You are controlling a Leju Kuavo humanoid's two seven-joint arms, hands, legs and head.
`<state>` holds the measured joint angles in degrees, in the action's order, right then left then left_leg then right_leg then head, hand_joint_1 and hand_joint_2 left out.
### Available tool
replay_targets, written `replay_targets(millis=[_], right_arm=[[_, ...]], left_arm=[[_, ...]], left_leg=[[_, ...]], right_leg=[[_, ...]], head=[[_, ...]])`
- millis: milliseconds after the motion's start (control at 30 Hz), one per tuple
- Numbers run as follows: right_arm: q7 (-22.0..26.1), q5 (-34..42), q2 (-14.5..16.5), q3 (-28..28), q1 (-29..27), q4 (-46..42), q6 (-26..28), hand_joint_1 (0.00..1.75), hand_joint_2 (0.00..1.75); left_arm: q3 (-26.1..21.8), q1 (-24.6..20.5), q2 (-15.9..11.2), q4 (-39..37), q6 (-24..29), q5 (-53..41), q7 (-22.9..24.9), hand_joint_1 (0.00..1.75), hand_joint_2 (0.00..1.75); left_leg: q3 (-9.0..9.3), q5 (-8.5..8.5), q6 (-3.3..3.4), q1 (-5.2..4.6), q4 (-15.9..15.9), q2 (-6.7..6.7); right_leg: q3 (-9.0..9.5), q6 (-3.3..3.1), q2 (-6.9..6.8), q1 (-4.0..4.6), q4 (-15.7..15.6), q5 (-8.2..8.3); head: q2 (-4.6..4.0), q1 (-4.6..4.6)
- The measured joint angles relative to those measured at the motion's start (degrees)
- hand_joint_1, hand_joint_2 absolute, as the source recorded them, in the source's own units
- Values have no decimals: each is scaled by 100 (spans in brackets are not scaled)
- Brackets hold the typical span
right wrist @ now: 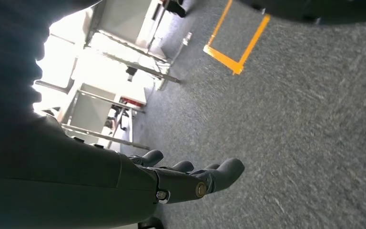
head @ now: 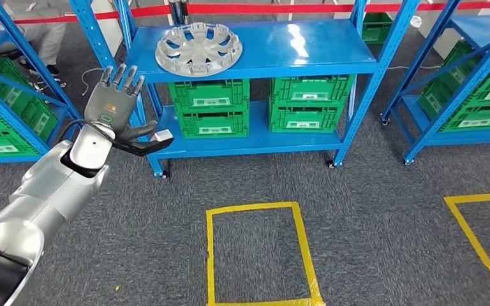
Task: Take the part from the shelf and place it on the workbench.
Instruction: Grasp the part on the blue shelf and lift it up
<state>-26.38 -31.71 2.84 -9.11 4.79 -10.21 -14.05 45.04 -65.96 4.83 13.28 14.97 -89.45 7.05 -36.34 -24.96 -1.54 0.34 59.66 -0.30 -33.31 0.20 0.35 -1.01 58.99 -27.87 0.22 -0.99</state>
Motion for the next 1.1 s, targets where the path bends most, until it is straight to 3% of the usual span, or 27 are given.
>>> replay_targets(millis=[67, 133, 233, 267, 300, 333, 400, 467, 533, 633, 733, 800, 833, 867, 933, 1000, 1100], right_arm=[[-1, 0, 1, 1, 0, 0, 0, 0, 175], [-1, 0, 2, 1, -3, 0, -8, 0, 175], [-1, 0, 3, 1, -1, 0, -16, 0, 175], [-1, 0, 3, 1, -5, 0, -16, 0, 175], [-2, 0, 3, 1, -10, 0, -15, 0, 175], [-2, 0, 3, 1, -16, 0, -15, 0, 175], [-3, 0, 3, 0, -20, 0, -15, 0, 175], [-11, -1, 3, 0, -9, 0, -15, 0, 175], [-27, -4, 4, 0, -1, 0, -15, 0, 175], [-38, -13, 9, 0, -6, 0, -15, 0, 175], [-48, -31, 11, -1, 1, 0, -13, 0, 175], [-54, -35, 11, -1, -1, 0, -13, 0, 175], [-56, -38, 11, -1, -7, 0, -13, 0, 175], [-56, -42, 11, -1, -12, 0, -13, 0, 175], [-51, -49, 11, -1, -14, 0, -13, 0, 175], [-46, -50, 11, 0, -2, 0, -13, 0, 175], [-57, -55, 11, 0, 7, 0, -13, 0, 175]], left_arm=[[3, -4, 1, 3, -1, 1, -1, 0, 0], [6, -20, 0, 9, -2, 1, 1, 0, 0], [11, -14, 20, 10, 0, 2, -1, 0, 0], [14, -1, 23, 8, 0, 2, -2, 0, 0], [18, 9, 23, 5, -1, 2, -3, 0, 0], [21, 14, 23, 4, -1, 2, -3, 0, 0], [23, 12, 27, 6, -4, 2, -3, 0, 0], [25, 4, 29, 6, -40, -1, -10, 0, 0], [31, -3, 31, 5, -124, -9, -33, 0, 0], [38, -14, 25, 11, -248, -2, -55, 0, 0], [38, -4, -1, 1, -365, 66, -55, 0, 0], [38, 40, -21, -7, -404, 105, -54, 0, 0], [38, 52, -30, -9, -412, 115, -52, 0, 0], [38, 56, -36, -9, -413, 117, -51, 0, 0], [38, 49, -47, -4, -413, 120, -47, 0, 0], [38, 48, -50, 2, -413, 124, -47, 0, 0], [18, 51, -48, 11, -413, 378, 28, 0, 0]], left_leg=[[17, -9, 88, -4, -33, -4], [53, -14, 171, 15, -67, -8], [89, -49, 248, 9, -78, -11], [98, -64, 259, -1, -73, -13], [111, -82, 264, -8, -66, -15], [129, -101, 262, -13, -58, -17], [180, -152, 240, -21, -45, -21], [209, -196, 191, -42, -35, -28], [216, -211, 127, -52, -49, -35], [145, -320, 29, -39, 94, -29], [-336, -716, -42, -15, 1041, -11], [-627, -768, -64, 4, 1494, -6], [-632, -643, -64, 11, 1426, -4], [-528, -435, -58, 16, 1150, -2], [-181, -71, -30, 13, 377, 4], [18, 11, 21, -5, -18, 2], [62, -10, 127, -10, -70, -6]], right_leg=[[6, 66, -3, -8, -18, -14], [-82, 117, -10, -15, 180, -137], [-654, 143, -14, -11, 1217, -536], [-847, 142, -14, -6, 1504, -583], [-953, 134, -14, -1, 1605, -526], [-945, 119, -14, 4, 1478, -364], [-652, 66, -15, 17, 745, 75], [-371, 20, -14, 42, 148, 267], [-302, -14, -11, 64, 21, 243], [-241, -102, -15, 27, -34, 250], [-171, -176, -22, 13, -58, 215], [-137, -187, -14, 12, -52, 180], [-116, -180, -8, 11, -46, 159], [-89, -167, -3, 9, -39, 136], [-44, -115, 3, 18, -14, 78], [-32, -50, 2, 33, -6, 40], [-23, 44, -6, 29, -5, 9]], head=[[0, 7], [0, 12], [0, 28], [0, 28], [0, 30], [0, 31], [0, 30], [0, 27], [0, 25], [0, 15], [0, 4], [0, 4], [0, 4], [0, 4], [0, 3], [0, 9], [0, 14]])
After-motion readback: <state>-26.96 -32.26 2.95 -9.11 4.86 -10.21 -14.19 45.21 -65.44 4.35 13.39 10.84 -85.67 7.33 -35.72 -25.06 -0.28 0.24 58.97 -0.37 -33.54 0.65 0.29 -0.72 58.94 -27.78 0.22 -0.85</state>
